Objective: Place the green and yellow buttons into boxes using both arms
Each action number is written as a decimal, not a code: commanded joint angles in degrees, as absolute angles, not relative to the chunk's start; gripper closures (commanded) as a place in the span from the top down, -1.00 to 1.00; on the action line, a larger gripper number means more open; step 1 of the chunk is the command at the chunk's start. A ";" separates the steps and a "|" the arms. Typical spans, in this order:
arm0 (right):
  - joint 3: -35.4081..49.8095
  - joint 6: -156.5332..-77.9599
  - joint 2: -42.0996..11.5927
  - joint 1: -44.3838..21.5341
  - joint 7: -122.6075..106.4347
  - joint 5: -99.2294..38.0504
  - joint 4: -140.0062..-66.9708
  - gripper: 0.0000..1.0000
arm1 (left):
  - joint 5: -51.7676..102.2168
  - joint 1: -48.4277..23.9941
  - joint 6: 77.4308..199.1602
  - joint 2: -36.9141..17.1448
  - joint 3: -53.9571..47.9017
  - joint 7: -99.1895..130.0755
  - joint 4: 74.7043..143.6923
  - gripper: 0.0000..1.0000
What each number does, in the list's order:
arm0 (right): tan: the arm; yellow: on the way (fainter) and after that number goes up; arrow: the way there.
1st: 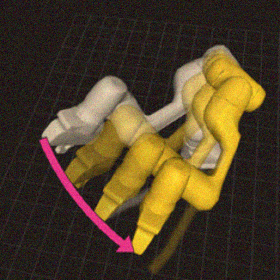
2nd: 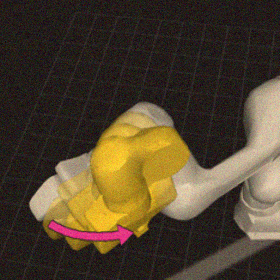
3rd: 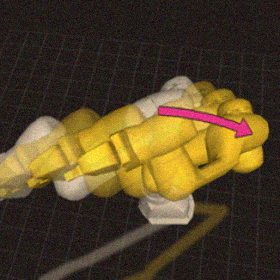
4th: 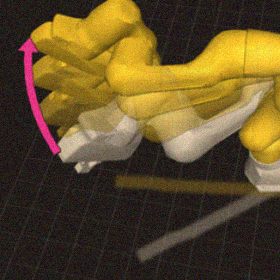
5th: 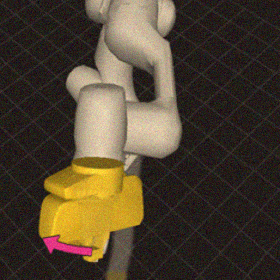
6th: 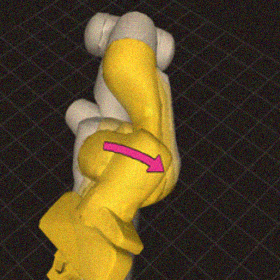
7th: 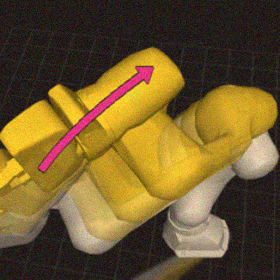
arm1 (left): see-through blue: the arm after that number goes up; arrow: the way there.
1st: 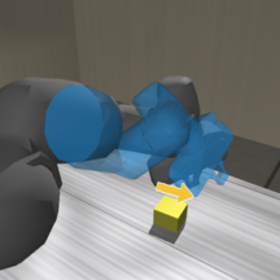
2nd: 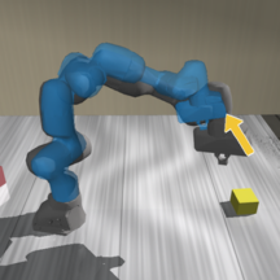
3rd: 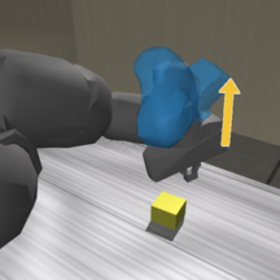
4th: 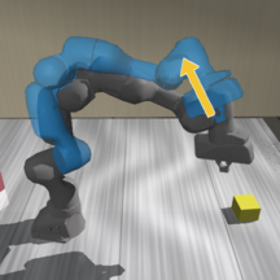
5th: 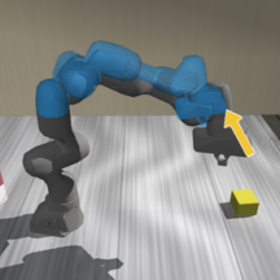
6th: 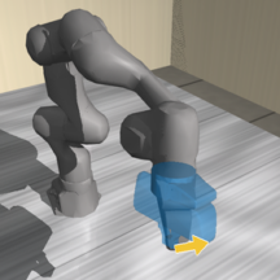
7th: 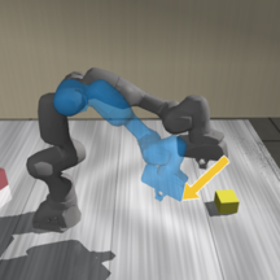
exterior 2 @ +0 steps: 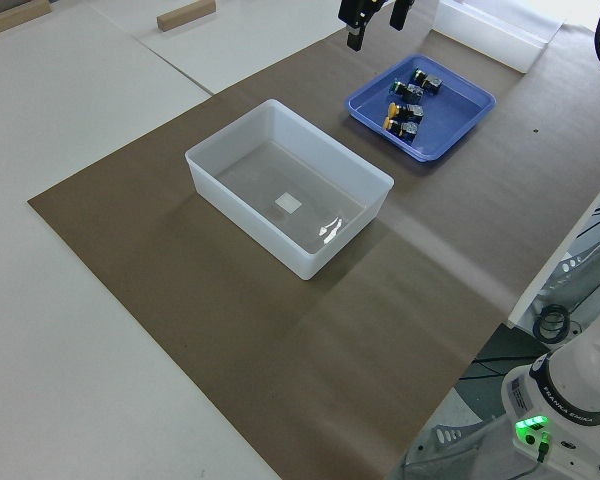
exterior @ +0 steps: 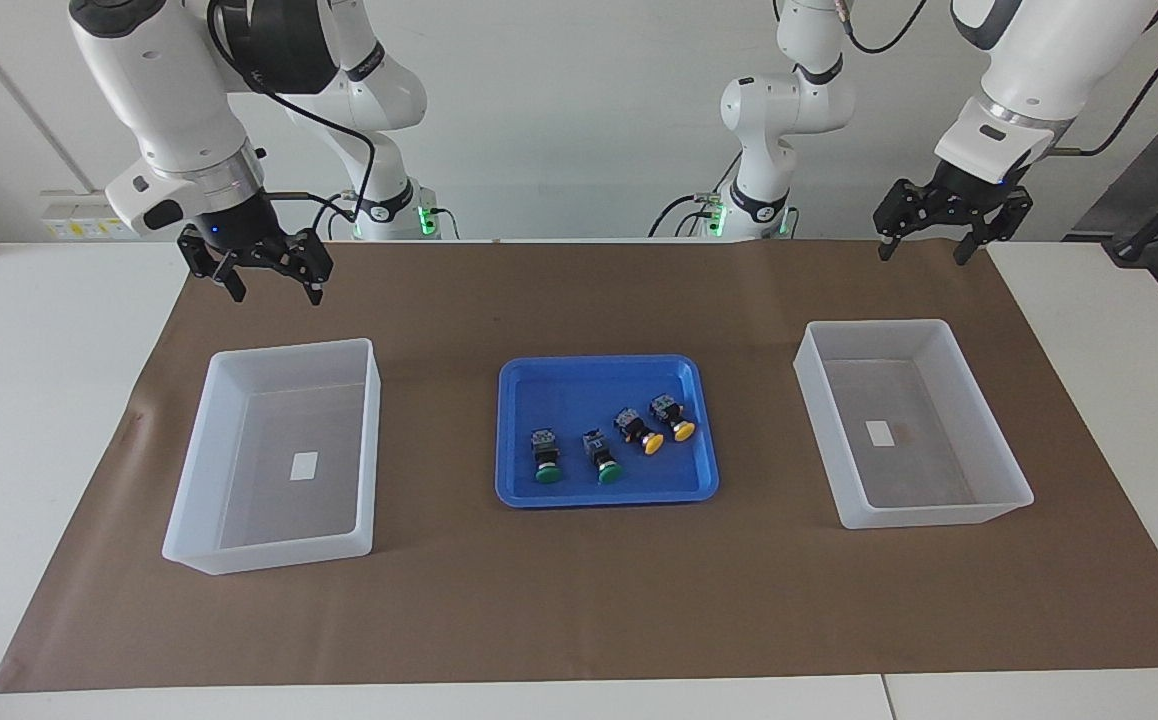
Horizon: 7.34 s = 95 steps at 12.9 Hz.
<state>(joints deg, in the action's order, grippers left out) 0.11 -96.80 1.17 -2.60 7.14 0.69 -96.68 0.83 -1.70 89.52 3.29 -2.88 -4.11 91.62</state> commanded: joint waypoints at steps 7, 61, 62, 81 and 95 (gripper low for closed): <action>0.53 -97.47 2.46 -1.85 6.06 0.44 -98.09 1.00 | 0.53 -1.41 91.23 5.45 -3.08 -4.57 94.57 1.00; 0.70 -133.85 -18.89 -23.73 26.72 1.67 -102.30 1.00 | -0.81 -22.60 118.79 -3.87 -3.69 61.38 112.18 -1.00; 0.70 -134.73 -19.42 -24.17 26.72 1.67 -102.22 1.00 | 0.69 -20.76 115.09 -3.61 -3.43 57.00 109.63 -1.00; 0.70 -142.38 -26.37 -28.56 31.11 11.95 -103.71 -1.00 | 1.67 7.03 135.70 -1.84 -3.08 5.62 128.85 0.02; 0.70 -130.34 -4.75 -4.94 4.87 9.68 -112.41 -1.00 | 1.67 -12.36 130.51 -4.57 -3.69 44.15 112.85 1.00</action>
<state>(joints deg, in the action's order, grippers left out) -0.06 -129.67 -7.10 -8.01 10.57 10.30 -109.15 1.31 -8.27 127.12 -3.54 -4.57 36.15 112.24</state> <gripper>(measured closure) 0.595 0.000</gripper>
